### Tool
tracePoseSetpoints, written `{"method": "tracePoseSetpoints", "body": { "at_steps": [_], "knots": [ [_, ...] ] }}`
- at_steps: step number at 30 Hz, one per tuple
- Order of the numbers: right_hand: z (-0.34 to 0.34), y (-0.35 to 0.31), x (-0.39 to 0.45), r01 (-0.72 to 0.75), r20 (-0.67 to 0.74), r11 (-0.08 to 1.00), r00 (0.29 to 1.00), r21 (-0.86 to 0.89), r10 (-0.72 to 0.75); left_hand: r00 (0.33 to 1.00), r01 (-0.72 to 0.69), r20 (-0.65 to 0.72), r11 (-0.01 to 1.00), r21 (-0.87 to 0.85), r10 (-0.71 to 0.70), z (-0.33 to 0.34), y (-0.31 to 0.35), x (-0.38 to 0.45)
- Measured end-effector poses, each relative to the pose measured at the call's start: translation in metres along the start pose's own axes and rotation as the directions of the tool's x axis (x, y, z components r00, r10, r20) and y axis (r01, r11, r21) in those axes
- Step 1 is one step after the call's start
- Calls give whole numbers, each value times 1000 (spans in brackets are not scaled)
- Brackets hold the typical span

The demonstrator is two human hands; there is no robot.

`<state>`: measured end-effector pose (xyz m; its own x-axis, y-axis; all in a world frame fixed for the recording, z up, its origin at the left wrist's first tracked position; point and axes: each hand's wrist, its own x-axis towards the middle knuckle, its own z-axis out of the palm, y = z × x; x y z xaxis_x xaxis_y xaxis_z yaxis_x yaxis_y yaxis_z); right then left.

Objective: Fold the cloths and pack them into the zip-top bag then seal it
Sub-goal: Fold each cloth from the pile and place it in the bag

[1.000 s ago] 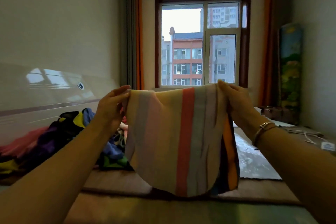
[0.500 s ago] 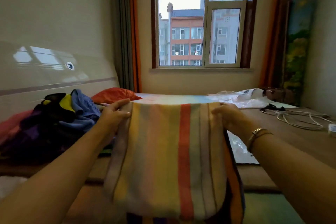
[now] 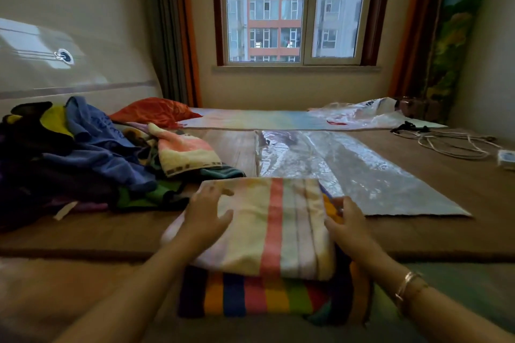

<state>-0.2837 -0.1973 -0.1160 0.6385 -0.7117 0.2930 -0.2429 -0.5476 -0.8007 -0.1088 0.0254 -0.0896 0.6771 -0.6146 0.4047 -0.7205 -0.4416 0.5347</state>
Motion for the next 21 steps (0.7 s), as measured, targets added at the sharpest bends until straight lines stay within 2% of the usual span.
{"method": "tracePoseSetpoints", "body": {
  "at_steps": [2,5,7,10,12,16,21],
  "knots": [
    [-5,18,-26,3,-69,999,998,51,0,987,-161,-5,985,-57,161,20,23,-22],
    [-13,29,-53,0,-194,988,981,157,31,960,-264,79,963,-56,268,50,65,-57],
    [-16,35,-65,-3,-221,980,974,198,48,933,-350,87,937,-14,350,73,80,-75],
    [-28,39,-72,-46,-133,967,988,252,81,924,-380,60,925,19,379,97,83,-83],
    [-39,40,-76,-105,-41,970,992,220,117,916,-402,33,911,92,400,103,83,-79],
    [-48,29,-86,-178,109,968,981,175,161,912,-409,81,902,140,401,100,84,-74],
    [-37,30,-90,-58,213,986,973,-158,91,923,-382,-27,923,52,384,92,90,-80]
  ]
}}
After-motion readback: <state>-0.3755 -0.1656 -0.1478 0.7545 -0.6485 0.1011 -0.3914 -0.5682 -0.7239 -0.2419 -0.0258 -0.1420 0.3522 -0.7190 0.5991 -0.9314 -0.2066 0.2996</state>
